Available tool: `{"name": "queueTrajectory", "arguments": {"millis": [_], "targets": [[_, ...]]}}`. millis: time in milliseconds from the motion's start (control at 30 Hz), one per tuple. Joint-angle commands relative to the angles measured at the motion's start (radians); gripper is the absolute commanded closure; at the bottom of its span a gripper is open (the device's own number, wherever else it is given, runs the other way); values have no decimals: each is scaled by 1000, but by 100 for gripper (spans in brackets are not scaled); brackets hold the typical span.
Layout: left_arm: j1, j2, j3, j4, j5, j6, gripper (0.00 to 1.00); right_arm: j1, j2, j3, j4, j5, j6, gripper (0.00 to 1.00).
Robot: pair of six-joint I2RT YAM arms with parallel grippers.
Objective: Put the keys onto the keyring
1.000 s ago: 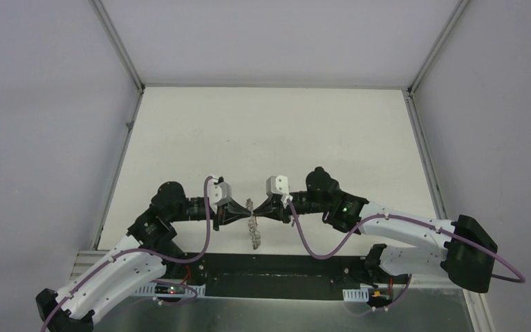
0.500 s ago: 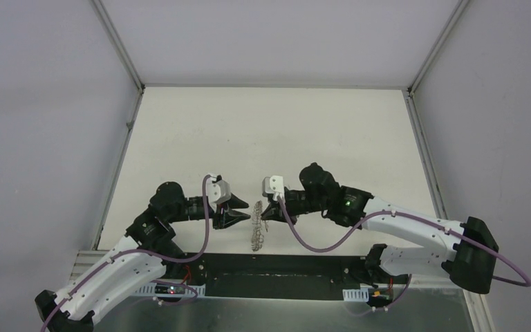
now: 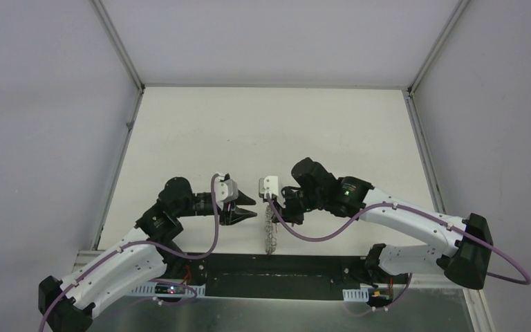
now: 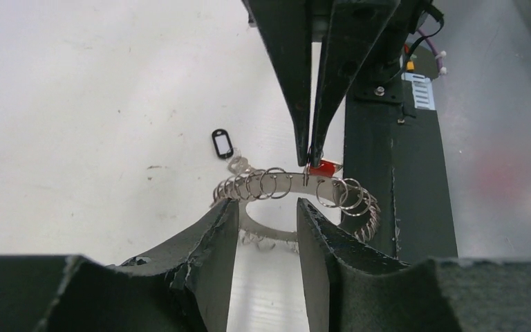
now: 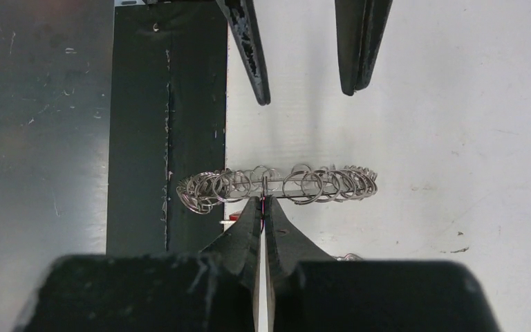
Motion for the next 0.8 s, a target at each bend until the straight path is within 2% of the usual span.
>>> {"name": "queueTrajectory", "arguments": {"millis": [0,333,567,767], "targets": [[-24,27,-35,217,63,2,61,4,-20,43,16,-15,6,100],[-75,128,-68,351,68,-43,63,4,-39,19,74,-17,28,100],[-102,176,-83,380,48,-48,64,4,-45,19,80,-17,26,100],[-119,204,-83,372,47,-29,71,4,-44,22,82,-17,27,100]]}}
